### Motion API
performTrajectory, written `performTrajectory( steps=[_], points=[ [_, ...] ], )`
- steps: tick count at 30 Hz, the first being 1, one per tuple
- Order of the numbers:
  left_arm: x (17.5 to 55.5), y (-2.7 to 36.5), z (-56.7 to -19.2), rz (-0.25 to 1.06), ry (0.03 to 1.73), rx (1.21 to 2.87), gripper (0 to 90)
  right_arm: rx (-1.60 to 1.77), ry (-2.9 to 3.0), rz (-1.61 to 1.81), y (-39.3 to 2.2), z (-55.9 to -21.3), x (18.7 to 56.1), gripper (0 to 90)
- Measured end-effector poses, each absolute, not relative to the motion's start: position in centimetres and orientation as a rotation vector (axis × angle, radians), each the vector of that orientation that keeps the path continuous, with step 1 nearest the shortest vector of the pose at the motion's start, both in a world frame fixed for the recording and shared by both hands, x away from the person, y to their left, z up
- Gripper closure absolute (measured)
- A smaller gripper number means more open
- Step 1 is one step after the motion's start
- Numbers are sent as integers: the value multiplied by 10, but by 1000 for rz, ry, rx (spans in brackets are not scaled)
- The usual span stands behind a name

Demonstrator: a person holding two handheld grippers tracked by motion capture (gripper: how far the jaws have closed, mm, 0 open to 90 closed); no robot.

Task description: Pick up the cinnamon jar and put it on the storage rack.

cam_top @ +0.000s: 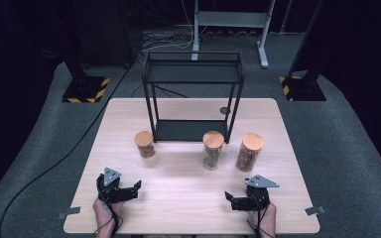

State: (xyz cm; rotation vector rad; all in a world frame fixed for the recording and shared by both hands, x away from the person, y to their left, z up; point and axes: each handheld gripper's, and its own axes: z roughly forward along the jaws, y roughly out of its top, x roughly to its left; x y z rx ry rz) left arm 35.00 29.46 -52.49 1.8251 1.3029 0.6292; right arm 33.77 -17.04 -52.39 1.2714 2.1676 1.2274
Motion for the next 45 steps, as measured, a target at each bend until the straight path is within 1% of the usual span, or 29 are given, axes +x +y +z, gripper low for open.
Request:
performTrajectory(
  steps=[7,12,22,45],
  points=[
    [351,294,-523,661,1307,1829,2,1259,2189,1232,-170,-524,338,14],
    [353,293,-521,651,1301,1817,1,1251,2197,1231,-169,-524,338,13],
    [363,286,-513,635,1258,1851,1,1247,2195,1219,-168,-524,338,7],
    [402,268,-497,629,1213,1833,1,1231,2221,1200,-167,-524,338,7]
  ],
)
